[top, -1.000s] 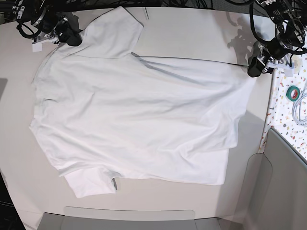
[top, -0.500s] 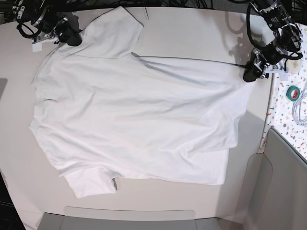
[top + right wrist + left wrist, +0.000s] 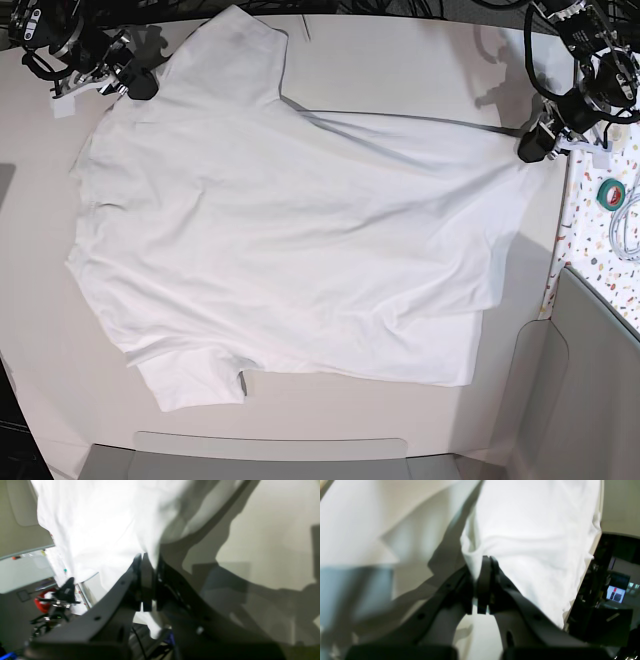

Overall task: Layout the t-shirt on the table in an organized manner, then fold the t-shirt properly
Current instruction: 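Grasp the shirt edge with both grippers and pull it taut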

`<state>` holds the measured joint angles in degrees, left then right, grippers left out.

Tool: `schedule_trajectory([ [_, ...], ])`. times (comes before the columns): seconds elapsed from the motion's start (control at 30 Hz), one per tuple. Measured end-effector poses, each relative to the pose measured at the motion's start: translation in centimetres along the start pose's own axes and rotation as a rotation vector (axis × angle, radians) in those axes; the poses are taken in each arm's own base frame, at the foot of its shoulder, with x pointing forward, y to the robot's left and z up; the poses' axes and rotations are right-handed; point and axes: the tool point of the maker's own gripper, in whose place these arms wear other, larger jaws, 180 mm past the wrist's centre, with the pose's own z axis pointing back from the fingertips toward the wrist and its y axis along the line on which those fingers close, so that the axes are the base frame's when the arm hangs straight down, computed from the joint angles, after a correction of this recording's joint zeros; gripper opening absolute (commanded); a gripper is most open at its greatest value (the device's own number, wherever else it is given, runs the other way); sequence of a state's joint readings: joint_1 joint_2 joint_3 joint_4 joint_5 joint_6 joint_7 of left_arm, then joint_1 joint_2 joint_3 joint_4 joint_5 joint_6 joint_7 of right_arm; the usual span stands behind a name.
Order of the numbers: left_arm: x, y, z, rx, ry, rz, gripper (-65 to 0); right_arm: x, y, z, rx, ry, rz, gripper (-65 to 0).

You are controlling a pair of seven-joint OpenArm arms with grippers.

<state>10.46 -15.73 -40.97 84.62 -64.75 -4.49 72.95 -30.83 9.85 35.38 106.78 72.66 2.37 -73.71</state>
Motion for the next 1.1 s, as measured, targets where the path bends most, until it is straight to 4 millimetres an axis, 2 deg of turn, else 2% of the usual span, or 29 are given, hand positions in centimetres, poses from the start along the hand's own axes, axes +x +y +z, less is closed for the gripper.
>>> schedule_trajectory([
  [0.17, -1.0, 1.0, 1.2, 0.054, 0.016, -0.035, -65.0, -0.4, 0.6, 0.8, -0.007, 0.003, 0.041, -65.0],
  [0.33, -1.4, 0.4, 2.5, 0.061, 0.009, -0.091, -65.0, -1.5, 0.4, 1.4, -0.025, 0.025, 0.047, -65.0],
  [0.6, -2.8, 2.2, 3.6, 0.111, 0.033, -0.082, -65.0, -2.7, 0.7, 2.5, -0.044, 0.044, 0.073, -65.0],
  [0.87, -3.9, 3.4, 4.3, 0.139, 0.058, -0.091, -65.0, -3.8, -0.3, 3.2, -0.074, 0.071, 0.056, -65.0],
  [1.1, -4.6, 3.8, 4.6, 0.136, 0.079, -0.125, -65.0, -3.0, -1.5, 6.0, -0.101, 0.039, 0.028, -65.0],
])
